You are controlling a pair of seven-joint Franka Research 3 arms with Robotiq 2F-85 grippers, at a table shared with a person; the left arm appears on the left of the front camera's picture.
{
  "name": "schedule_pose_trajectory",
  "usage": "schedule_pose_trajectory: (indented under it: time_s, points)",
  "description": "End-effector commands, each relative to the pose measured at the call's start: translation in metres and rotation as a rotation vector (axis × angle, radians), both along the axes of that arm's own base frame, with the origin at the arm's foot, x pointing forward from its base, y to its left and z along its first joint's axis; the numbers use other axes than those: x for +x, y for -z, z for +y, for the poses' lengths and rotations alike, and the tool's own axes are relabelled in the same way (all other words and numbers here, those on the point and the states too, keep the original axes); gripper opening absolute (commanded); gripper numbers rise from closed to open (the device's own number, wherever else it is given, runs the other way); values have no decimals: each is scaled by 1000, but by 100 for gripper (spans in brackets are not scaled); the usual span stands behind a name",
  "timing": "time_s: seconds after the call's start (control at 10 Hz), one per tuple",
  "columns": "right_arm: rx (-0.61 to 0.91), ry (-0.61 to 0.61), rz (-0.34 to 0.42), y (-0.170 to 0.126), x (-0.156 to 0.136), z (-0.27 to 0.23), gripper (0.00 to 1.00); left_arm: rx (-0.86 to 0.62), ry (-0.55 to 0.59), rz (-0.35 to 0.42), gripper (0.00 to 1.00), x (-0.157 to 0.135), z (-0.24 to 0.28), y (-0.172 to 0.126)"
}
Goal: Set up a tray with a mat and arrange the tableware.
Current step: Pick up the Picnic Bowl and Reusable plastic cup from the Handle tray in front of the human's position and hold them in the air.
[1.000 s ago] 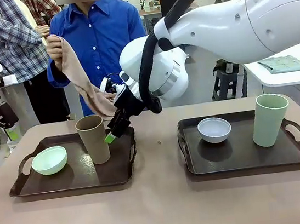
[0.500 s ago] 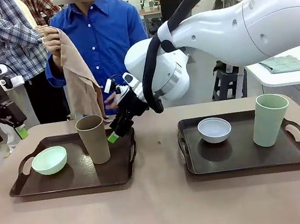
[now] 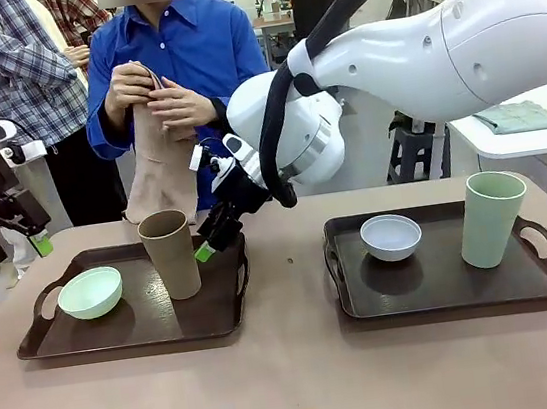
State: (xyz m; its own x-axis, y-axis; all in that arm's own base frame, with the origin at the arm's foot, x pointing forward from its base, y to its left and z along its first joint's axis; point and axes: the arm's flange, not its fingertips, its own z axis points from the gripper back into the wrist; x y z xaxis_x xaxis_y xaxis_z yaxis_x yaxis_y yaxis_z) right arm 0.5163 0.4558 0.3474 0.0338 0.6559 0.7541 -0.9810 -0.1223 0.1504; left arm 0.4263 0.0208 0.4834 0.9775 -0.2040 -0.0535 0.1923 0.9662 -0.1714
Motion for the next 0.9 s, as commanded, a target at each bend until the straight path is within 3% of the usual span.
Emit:
schedule_pose_trajectory:
  time_s: [0.0,0.3,0.8]
  points:
    - [97,-46,-39,9,6,-3,100,62,31,-111,100,-2,4,14]
    - [114,-45,-66,22,12,3,100,96,36,-166,100,3,8,32]
    - [70,-36,-87,46,22,28,100,90,52,-145,100,26,14,61]
